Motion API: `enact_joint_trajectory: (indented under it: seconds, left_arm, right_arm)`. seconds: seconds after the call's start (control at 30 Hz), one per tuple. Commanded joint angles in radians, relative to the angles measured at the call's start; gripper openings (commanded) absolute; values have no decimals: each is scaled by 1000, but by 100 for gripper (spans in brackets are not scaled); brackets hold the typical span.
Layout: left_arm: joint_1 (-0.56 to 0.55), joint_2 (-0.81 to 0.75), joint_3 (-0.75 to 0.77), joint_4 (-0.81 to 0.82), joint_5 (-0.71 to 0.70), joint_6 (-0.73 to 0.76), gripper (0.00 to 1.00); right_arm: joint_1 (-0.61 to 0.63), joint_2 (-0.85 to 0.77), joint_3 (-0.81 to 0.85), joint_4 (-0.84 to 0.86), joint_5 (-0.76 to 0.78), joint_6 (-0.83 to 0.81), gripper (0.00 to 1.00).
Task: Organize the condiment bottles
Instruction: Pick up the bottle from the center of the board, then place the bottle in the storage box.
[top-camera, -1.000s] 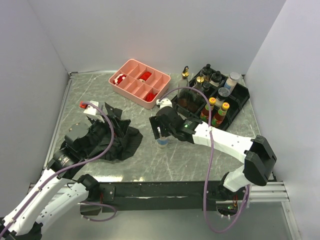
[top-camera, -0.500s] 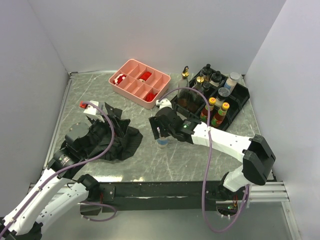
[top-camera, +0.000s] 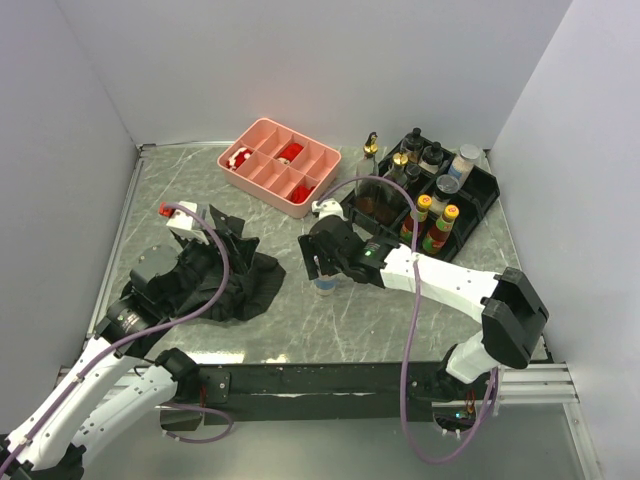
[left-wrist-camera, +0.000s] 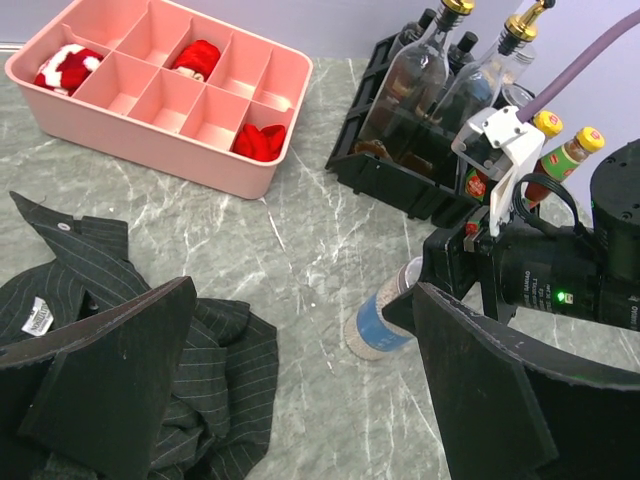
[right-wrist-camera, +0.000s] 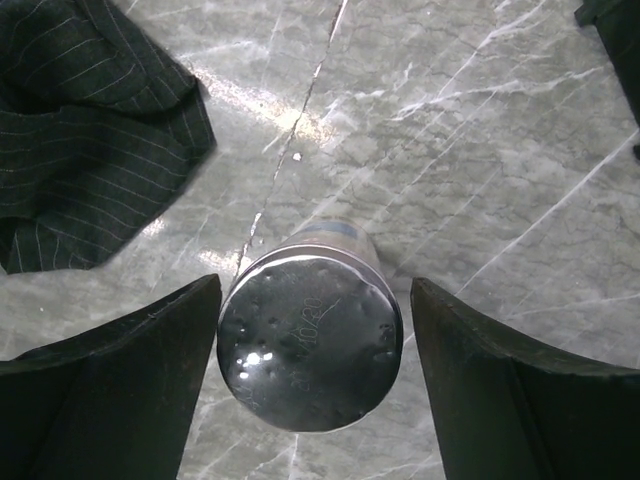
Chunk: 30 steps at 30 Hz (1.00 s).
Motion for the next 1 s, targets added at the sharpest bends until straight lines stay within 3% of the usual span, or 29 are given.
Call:
enact_joint_trajectory:
  seconds: [0.0,0.23,0.4,0.6,0.77,0.97]
  left_arm:
    - [2,-11,13,7,-20,16,96]
    - [3,-14,13,9,-29,21,96]
    - [3,-14,13,7,-36,22,96]
    - [2,-13,9,10,-25,16,96]
    - [2,6,13,9,-3,10,96]
    - [2,15,12,9,-13,7,96]
  right_arm:
    - [7,-1,-15,16,20,16,80]
    - [3,-57,17,-87,86,27,49]
    - [-9,-125,72,-225,112,33,34]
    - [-29,-221,233,-407,236,49,24]
    - [-95,-257,362,-547,279,30,23]
    - [-299,-288,511,-538,278,-48,20]
